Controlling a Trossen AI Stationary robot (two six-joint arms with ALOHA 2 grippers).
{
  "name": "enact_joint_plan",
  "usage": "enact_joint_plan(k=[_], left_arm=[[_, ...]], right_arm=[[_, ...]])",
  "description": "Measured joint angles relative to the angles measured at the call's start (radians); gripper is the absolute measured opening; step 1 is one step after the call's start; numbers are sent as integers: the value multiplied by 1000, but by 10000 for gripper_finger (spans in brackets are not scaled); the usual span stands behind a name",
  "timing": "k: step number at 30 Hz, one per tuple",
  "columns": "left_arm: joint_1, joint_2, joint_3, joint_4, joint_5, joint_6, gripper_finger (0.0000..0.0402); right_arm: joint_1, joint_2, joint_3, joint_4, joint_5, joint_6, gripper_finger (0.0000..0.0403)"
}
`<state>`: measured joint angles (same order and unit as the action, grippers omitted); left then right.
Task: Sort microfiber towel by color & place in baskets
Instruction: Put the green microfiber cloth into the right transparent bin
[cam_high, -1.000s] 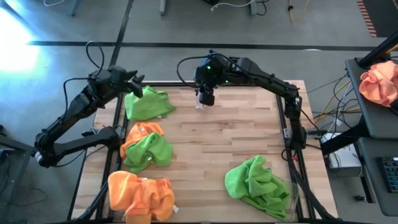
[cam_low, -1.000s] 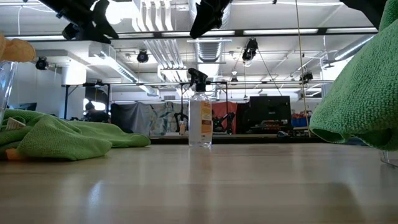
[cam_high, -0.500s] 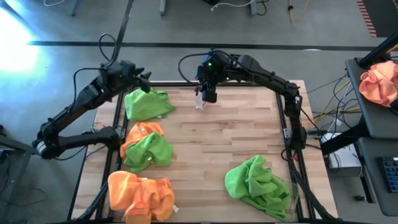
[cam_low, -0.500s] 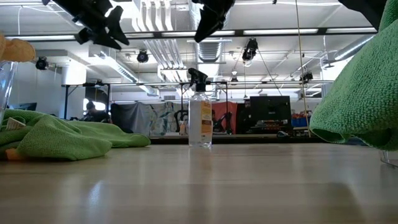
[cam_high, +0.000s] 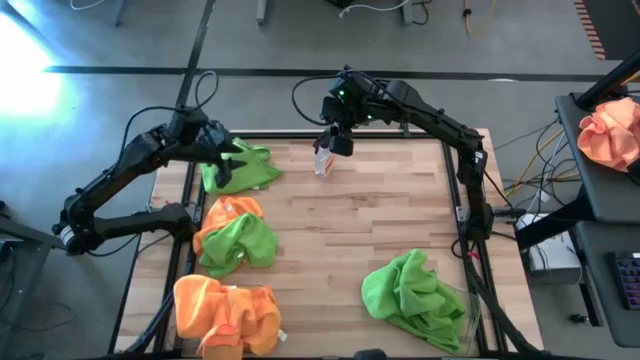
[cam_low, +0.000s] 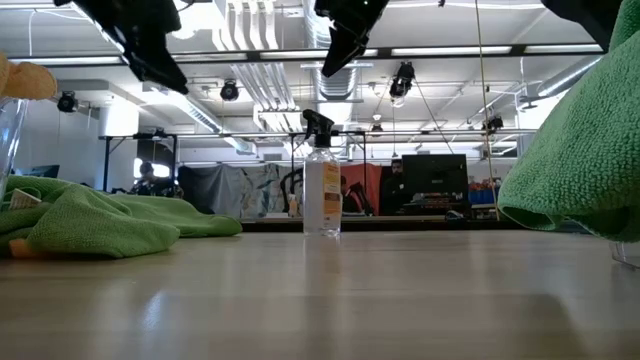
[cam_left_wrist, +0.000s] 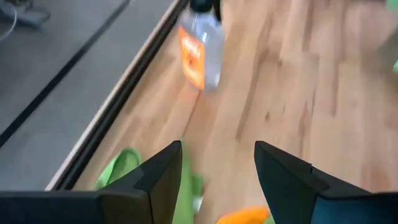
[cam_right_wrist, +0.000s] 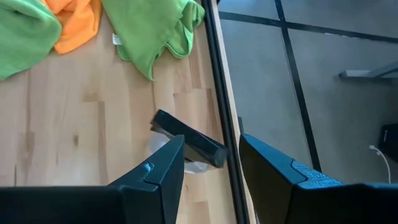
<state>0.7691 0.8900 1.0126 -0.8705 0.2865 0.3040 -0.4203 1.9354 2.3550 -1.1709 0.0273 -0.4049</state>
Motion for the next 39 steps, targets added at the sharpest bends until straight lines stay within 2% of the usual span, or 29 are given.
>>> enact_joint_plan(k=[3, 11, 18, 24, 28, 30, 32, 33, 37, 39], left_arm=[[10, 3, -16, -24, -40, 29, 185], [88, 1, -21, -22, -31, 124, 185], [216, 0, -79, -20, 209, 194, 185], [325, 1, -198, -21, 306, 237, 185], [388, 1, -264, -4, 450, 298, 185], [409, 3, -275, 12, 490, 319, 185], [420, 4, -275, 38, 447, 310, 185], [421, 4, -273, 49, 387, 294, 185], [421, 4, -254, 80, 63, 247, 185], [422, 6, -254, 85, 30, 262, 185]], right_arm=[[-8, 0, 0, 0, 1, 9, 148], [-11, 0, -1, -4, -1, 12, 148], [-11, 0, -1, -38, -1, 11, 148], [-11, 0, -1, -89, 0, 12, 148], [-11, 0, -1, -96, 0, 12, 148], [-11, 0, -1, -96, 0, 12, 148], [-11, 0, -1, -96, 0, 12, 148], [-11, 0, -2, -96, 0, 12, 148], [-11, 0, -1, -96, 0, 37, 148], [-11, 0, -1, -97, 0, 52, 148]])
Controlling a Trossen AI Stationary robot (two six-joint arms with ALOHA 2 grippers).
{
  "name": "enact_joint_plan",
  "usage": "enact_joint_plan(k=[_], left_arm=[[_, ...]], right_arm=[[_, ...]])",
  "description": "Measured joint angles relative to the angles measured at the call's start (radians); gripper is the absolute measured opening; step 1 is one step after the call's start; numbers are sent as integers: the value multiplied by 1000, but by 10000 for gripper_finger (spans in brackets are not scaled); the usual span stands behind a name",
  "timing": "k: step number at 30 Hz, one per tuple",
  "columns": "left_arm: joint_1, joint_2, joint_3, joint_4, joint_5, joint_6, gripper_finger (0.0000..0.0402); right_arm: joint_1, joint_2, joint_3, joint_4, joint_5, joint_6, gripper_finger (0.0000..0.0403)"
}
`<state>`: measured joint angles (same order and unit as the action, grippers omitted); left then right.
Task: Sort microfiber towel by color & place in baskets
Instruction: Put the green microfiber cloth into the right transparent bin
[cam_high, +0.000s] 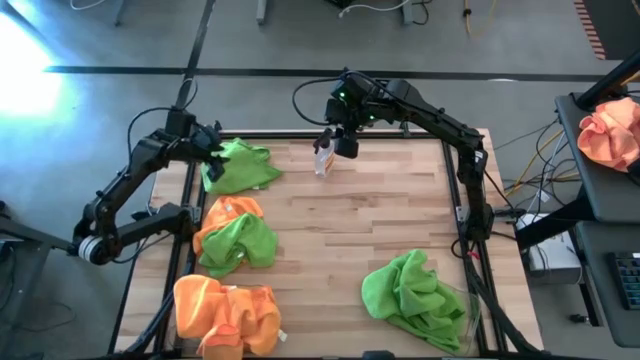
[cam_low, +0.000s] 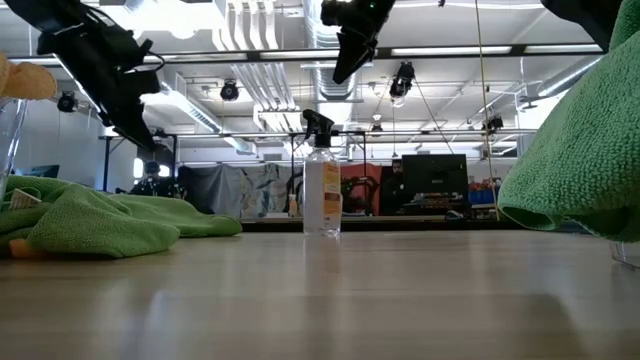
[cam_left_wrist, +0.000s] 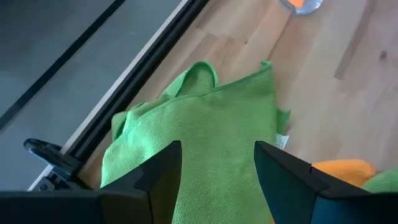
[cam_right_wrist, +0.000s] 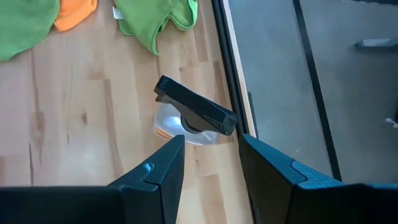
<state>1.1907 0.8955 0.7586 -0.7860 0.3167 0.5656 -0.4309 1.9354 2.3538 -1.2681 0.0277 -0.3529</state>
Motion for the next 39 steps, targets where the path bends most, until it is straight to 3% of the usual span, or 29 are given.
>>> enact_joint_plan(k=[19, 39], left_arm=[[1, 115, -126, 66, -21, 92, 185], [1, 448, -14, 3, -23, 106, 185]], right_arm=[[0, 0, 0, -15, 0, 54, 148], [1, 0, 0, -25, 0, 66, 148]])
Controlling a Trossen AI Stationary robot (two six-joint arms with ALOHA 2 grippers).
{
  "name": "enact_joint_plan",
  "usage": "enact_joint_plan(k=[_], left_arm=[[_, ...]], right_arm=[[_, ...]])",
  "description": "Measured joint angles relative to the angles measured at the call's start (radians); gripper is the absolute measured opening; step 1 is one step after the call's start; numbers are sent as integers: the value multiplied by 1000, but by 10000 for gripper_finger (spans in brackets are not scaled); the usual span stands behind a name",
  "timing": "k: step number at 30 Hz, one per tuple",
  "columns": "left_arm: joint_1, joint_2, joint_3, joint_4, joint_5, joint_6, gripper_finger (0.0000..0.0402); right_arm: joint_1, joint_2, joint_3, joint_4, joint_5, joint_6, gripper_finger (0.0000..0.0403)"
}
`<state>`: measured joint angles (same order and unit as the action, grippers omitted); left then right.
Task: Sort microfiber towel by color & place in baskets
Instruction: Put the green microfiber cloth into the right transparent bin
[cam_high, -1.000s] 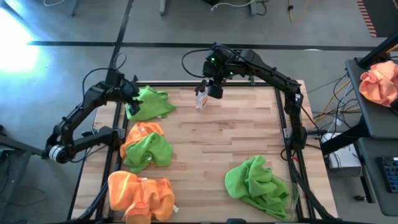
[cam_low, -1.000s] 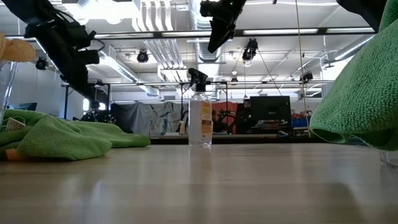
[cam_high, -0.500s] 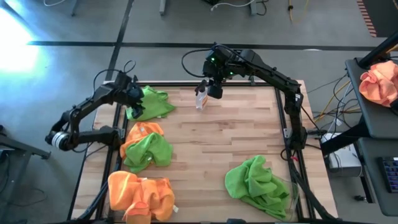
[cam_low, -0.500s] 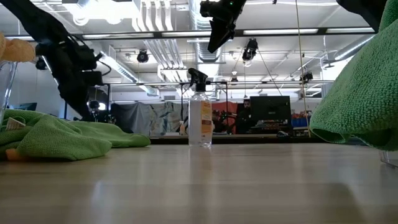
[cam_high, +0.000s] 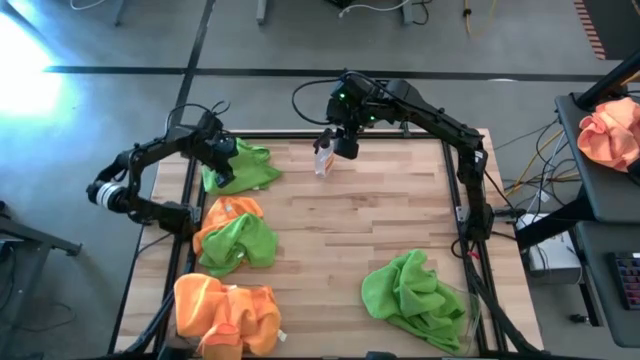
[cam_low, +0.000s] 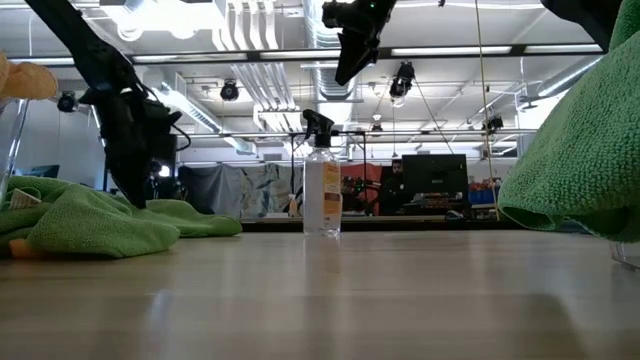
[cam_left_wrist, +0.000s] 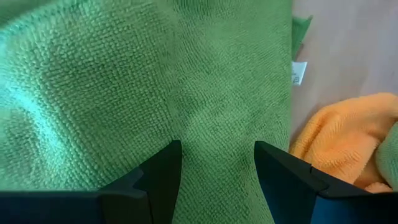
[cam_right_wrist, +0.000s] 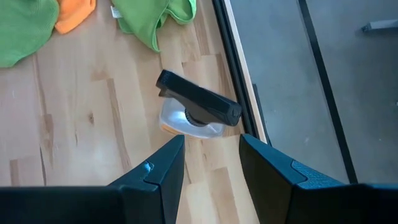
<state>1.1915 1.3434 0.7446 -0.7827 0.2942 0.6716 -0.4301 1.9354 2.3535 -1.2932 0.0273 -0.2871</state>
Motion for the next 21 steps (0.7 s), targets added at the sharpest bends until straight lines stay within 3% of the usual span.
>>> enact_joint_plan(k=[6, 16, 21], left_arm=[[-2, 45, 6, 10, 2, -5, 185], [-11, 77, 45, 35, 9, -216, 185], [-13, 81, 45, 37, 12, -204, 185]], right_arm=[[0, 0, 0, -28, 0, -1, 148], [0, 0, 0, -37, 0, -4, 148], [0, 0, 0, -37, 0, -4, 148]])
